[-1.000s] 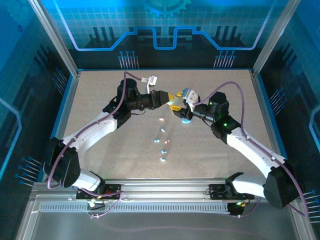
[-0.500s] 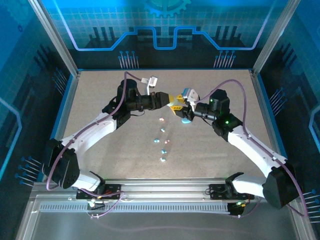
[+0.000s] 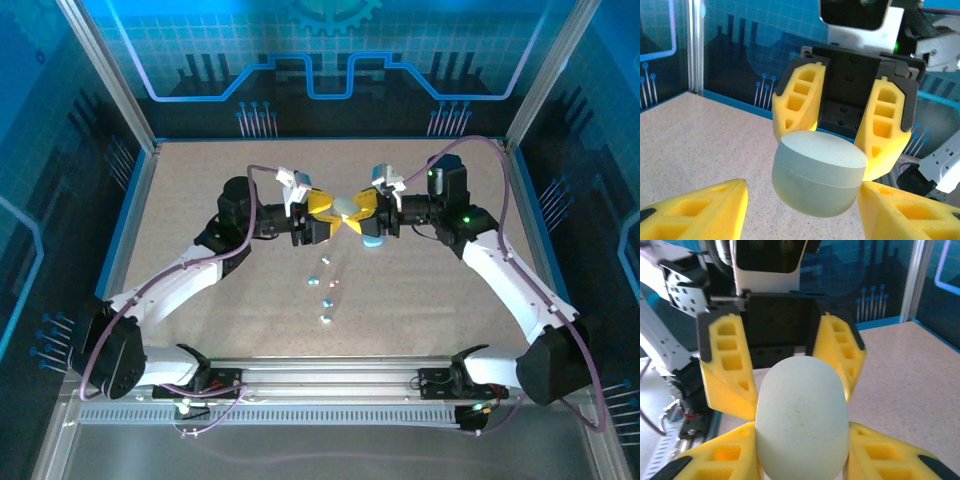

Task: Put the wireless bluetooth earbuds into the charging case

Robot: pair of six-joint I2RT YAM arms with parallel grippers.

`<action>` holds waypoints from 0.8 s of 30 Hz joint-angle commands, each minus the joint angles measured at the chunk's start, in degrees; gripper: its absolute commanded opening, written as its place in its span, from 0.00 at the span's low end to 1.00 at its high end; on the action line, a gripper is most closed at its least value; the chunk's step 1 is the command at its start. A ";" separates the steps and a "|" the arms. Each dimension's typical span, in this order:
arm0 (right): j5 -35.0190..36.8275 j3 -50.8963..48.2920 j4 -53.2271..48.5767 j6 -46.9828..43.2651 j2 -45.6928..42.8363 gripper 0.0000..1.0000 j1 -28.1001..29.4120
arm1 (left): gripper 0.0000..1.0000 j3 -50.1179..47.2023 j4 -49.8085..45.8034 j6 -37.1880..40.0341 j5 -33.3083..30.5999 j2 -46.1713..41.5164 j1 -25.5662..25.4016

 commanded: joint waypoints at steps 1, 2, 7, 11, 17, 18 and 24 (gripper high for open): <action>-5.05 2.35 -4.64 -1.22 0.94 0.38 -0.63 | 0.61 2.62 2.94 5.32 5.63 1.26 0.15; -5.11 2.48 -4.66 -1.32 1.02 0.38 -0.61 | 0.60 2.62 3.39 4.87 5.93 1.43 0.13; -5.75 3.14 -5.38 -2.03 1.39 0.38 -0.45 | 0.49 4.05 0.10 4.76 7.77 1.88 0.11; -6.11 3.40 -5.78 -2.42 1.41 0.39 -0.26 | 0.43 5.14 -2.02 4.72 8.82 2.50 0.15; -6.09 3.23 -5.22 -2.16 0.54 0.38 -0.43 | 0.39 5.83 -8.45 8.50 10.28 2.08 0.09; -6.15 3.14 -5.06 -2.13 0.45 0.38 -0.45 | 0.42 5.71 -9.15 9.18 10.28 1.75 0.13; -5.90 3.32 -5.87 -2.74 0.81 0.38 -0.45 | 0.52 6.69 -10.26 8.93 10.50 1.47 0.11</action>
